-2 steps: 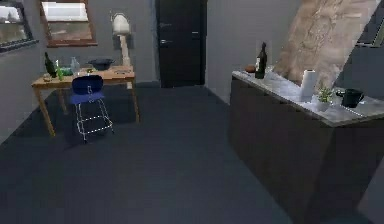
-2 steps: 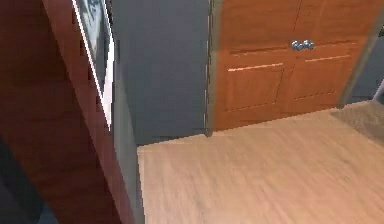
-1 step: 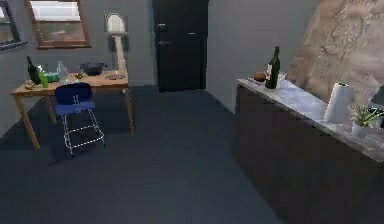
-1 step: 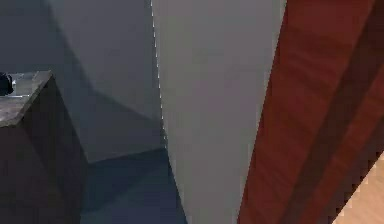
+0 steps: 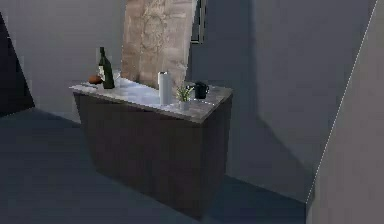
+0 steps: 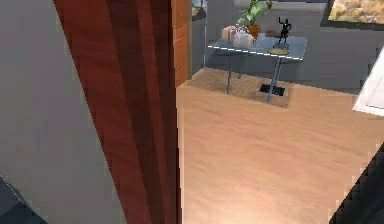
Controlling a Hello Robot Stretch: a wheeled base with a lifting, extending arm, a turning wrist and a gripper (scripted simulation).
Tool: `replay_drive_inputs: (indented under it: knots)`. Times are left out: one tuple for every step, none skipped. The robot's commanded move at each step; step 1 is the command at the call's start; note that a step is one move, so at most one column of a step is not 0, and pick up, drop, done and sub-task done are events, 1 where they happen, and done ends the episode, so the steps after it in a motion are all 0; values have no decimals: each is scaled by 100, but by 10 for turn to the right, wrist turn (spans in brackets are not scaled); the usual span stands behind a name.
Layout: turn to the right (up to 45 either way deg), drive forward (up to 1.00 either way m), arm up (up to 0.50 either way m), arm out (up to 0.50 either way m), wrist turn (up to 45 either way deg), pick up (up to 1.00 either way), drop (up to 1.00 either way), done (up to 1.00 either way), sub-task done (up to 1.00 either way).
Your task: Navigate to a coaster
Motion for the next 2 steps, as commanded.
replay_drive_inputs:
  knots:
    - [180,0,0,0,0,0,0,0,0]
    - [0,75,0,0,0,0,0,0,0]
